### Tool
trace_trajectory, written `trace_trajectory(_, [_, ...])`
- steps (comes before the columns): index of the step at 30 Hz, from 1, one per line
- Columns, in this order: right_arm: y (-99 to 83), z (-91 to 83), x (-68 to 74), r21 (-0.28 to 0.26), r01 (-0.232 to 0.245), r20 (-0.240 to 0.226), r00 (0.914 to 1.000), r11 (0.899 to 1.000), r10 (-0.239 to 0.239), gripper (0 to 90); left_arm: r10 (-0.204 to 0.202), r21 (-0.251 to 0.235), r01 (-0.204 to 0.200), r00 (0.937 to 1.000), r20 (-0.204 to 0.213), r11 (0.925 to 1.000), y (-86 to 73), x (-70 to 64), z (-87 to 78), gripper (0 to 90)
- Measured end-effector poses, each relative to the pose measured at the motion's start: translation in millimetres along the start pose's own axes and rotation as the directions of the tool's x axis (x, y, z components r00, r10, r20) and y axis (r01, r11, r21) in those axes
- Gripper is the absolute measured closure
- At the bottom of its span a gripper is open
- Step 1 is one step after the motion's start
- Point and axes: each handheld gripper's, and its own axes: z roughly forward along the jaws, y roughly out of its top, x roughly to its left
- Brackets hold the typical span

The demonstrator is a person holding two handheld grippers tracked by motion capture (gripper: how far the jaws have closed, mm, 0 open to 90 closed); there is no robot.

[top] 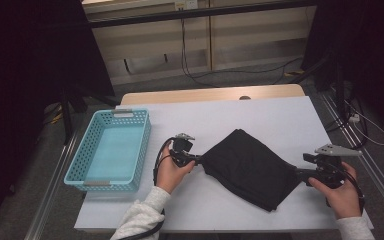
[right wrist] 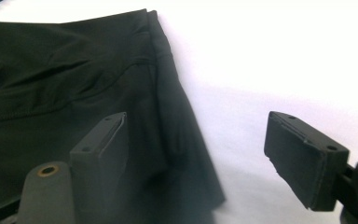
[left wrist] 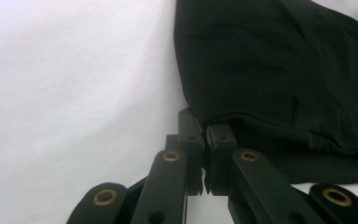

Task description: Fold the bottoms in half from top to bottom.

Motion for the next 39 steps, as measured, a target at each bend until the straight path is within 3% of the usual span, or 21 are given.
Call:
trace_trajectory(6, [-5.0, -6.3, -0.3, 0.003, -0.004, 0.011, 0.9999, 1.000, 0.004, 21.9, -0.018, -0.019, 0.018, 0.9998, -0.011, 0.9997, 6.1, 10.9, -5.2, 87.3])
trace_trajectory(15, [-8.4, -7.5, 1.1, 0.017, -0.007, 0.003, 1.0000, 1.000, 0.007, 21.7, -0.038, -0.061, 0.034, 0.9972, -0.064, 0.9976, 10.5, 26.0, -15.7, 86.4])
trace_trajectory(17, [-8.8, -6.6, 2.0, 0.021, -0.002, -0.002, 1.0000, 1.000, 0.002, 21.7, -0.042, -0.074, 0.036, 0.9948, -0.093, 0.9966, 8.9, 27.3, -12.7, 79.1])
trace_trajectory(18, [-8.8, -6.2, 2.5, 0.025, -0.001, -0.004, 1.0000, 1.000, 0.001, 21.7, -0.038, -0.067, 0.031, 0.9931, -0.111, 0.9973, 8.1, 28.4, -11.6, 69.6])
trace_trajectory(23, [-5.7, -4.5, 2.2, 0.021, 0.003, -0.013, 0.9999, 1.000, -0.003, 21.7, -0.040, -0.051, 0.033, 0.9897, -0.137, 0.9982, 0.3, 28.8, -13.6, 43.7])
trace_trajectory(27, [0.0, 1.8, 3.6, 0.015, 0.008, -0.025, 0.9997, 1.000, -0.008, 21.7, -0.063, -0.056, 0.056, 0.9873, -0.146, 0.9969, -9.7, 28.9, -20.7, 36.5])
trace_trajectory(31, [7.3, 12.3, 9.5, 0.019, 0.031, -0.050, 0.9983, 0.999, -0.030, 21.5, -0.079, -0.045, 0.073, 0.9883, -0.131, 0.9963, -19.3, 28.8, -24.5, 36.2])
trace_trajectory(39, [12.3, 21.4, 15.3, 0.028, 0.053, -0.071, 0.9961, 0.998, -0.051, 21.5, -0.064, -0.066, 0.056, 0.9893, -0.131, 0.9963, -23.3, 20.5, -16.5, 35.4])
